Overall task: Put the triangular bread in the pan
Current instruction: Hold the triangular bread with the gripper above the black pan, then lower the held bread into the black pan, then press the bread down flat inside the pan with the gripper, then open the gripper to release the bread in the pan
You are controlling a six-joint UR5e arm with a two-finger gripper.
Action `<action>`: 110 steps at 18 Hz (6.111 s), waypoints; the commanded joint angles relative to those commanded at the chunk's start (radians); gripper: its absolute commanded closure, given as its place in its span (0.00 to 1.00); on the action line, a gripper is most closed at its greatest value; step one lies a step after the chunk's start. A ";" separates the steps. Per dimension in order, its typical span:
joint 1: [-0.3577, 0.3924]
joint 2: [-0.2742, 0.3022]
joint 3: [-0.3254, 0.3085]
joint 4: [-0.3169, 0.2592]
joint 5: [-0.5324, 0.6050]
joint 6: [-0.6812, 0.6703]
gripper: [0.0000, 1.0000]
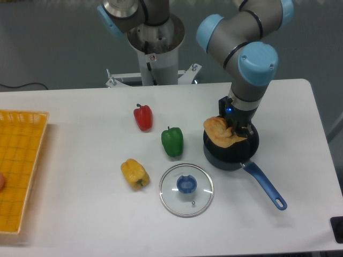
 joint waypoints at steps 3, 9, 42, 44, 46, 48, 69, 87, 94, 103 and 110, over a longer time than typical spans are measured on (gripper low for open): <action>0.008 0.000 0.000 0.000 -0.002 0.000 0.85; 0.009 -0.009 0.000 0.002 -0.002 0.002 0.84; 0.006 -0.129 -0.025 0.087 0.083 0.000 0.79; 0.006 -0.127 -0.028 0.087 0.083 0.002 0.79; 0.005 -0.129 -0.031 0.087 0.083 -0.002 0.79; 0.005 -0.132 -0.031 0.087 0.083 -0.002 0.79; -0.011 -0.123 -0.032 0.071 0.087 -0.006 0.79; -0.014 -0.137 -0.031 0.084 0.103 -0.003 0.78; -0.014 -0.144 -0.034 0.084 0.104 -0.003 0.72; -0.021 -0.153 -0.038 0.084 0.160 0.000 0.21; -0.025 -0.156 -0.040 0.084 0.158 -0.012 0.06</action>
